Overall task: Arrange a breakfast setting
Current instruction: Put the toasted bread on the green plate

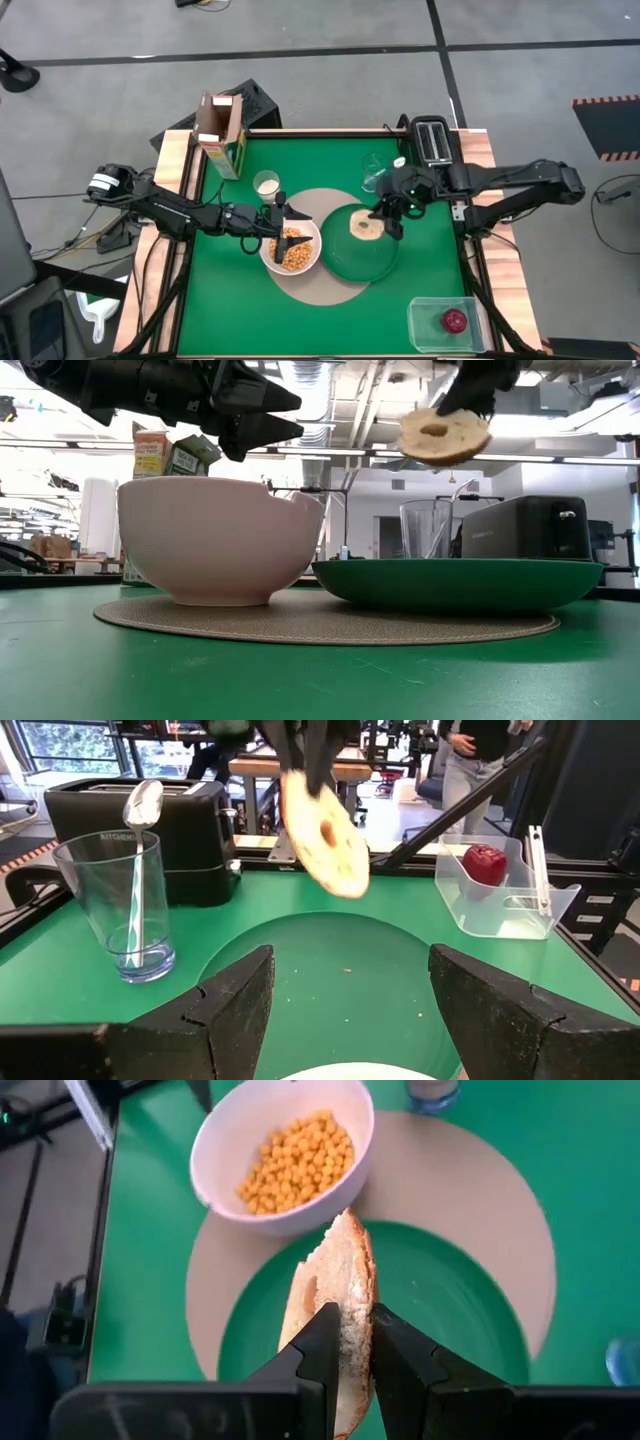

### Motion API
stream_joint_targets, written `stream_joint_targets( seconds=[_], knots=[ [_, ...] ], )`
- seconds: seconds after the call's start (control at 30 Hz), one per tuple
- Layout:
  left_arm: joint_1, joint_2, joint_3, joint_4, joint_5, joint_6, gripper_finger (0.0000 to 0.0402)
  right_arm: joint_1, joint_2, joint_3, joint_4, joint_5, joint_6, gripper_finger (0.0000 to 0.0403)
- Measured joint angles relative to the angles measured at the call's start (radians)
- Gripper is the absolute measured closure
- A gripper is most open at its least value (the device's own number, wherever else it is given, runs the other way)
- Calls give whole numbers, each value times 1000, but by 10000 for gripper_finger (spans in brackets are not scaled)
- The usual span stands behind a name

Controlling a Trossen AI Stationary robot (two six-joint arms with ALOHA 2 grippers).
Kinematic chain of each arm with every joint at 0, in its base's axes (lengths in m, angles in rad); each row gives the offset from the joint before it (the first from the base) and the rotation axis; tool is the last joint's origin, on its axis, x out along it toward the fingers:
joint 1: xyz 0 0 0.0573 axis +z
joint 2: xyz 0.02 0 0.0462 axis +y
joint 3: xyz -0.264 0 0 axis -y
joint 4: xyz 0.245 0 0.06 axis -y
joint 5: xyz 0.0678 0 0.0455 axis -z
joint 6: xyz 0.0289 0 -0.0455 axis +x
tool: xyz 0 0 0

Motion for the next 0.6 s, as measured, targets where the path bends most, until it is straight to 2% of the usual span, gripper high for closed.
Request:
stream_joint_targets(
  seconds=[0.2, 0.37, 0.6],
  knots=[
    [0, 0, 0, 1, 0, 0, 150, -1, 13, -129, 188, -42, 22, 327],
    [0, 0, 0, 3, 0, 0, 150, -1, 50, -209, 276, -46, 29, 327],
    [0, 1, 0, 4, -1, 0, 150, 0, 128, -266, 406, -44, 40, 327]
  ],
)
